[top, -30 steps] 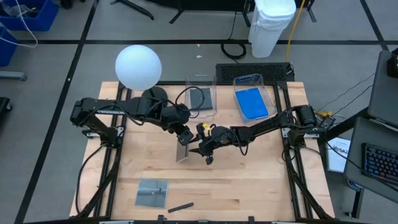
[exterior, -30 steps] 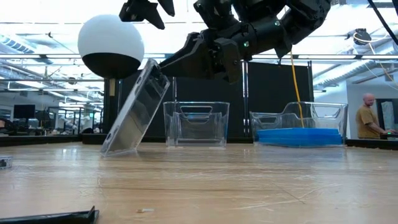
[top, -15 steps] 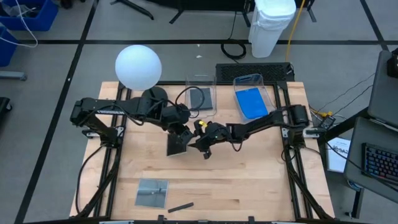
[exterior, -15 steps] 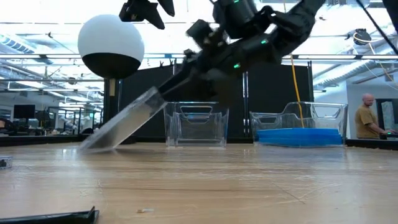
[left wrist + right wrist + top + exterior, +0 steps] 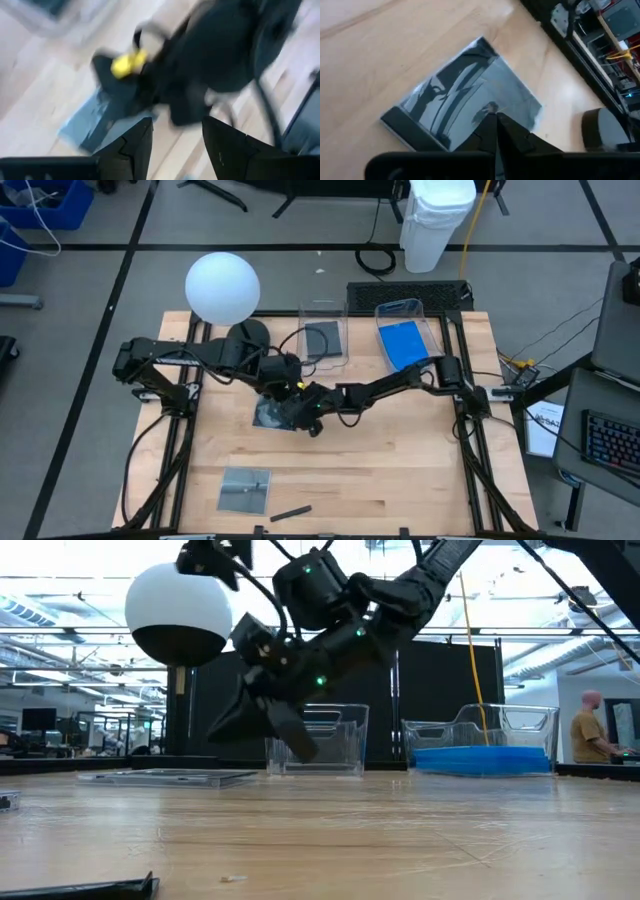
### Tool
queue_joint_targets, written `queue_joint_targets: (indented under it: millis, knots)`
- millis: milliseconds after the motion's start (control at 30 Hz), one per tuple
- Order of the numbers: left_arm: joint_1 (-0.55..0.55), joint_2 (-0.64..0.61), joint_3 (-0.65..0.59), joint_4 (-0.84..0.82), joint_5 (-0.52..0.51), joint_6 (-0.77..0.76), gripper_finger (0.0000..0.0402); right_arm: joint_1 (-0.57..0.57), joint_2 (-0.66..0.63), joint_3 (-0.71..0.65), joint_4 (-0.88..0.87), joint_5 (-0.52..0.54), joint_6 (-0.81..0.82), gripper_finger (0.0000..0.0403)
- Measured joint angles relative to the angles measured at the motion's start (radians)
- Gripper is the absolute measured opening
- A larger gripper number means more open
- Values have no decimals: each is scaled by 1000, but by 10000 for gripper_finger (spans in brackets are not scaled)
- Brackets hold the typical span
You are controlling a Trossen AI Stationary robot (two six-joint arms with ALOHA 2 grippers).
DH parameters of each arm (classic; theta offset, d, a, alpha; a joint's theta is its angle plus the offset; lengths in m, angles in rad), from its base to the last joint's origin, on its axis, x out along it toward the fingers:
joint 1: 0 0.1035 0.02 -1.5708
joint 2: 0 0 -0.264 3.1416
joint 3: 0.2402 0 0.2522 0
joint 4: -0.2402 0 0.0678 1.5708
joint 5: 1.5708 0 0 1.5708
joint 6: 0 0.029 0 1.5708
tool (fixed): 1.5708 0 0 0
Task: Pick & place jewel cases by type
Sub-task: Put the top black CD case into the left transparent bin
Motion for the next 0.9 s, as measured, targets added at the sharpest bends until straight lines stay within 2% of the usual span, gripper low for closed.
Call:
queue_joint_targets:
  millis: [133, 233, 400, 667, 767, 900]
  knots:
    - [-13, 0, 0, -130, 25, -18, 175, 23, -14, 0, -91, 3, -1, 14]
    - [-27, 0, -10, -182, -11, -95, 175, 47, -23, 1, -200, 1, -48, 30]
    - [-46, 0, -91, -267, -12, -211, 175, 86, -22, 1, -308, 7, -82, 96]
    - [-30, -11, -342, -249, 36, -318, 175, 116, -20, 0, -227, 160, -163, 204]
    - [-23, -42, -421, -203, 20, -354, 174, 97, -20, 0, -207, 160, -170, 222]
    - [3, -90, -553, -50, 30, -391, 174, 70, -20, 0, -207, 160, -169, 227]
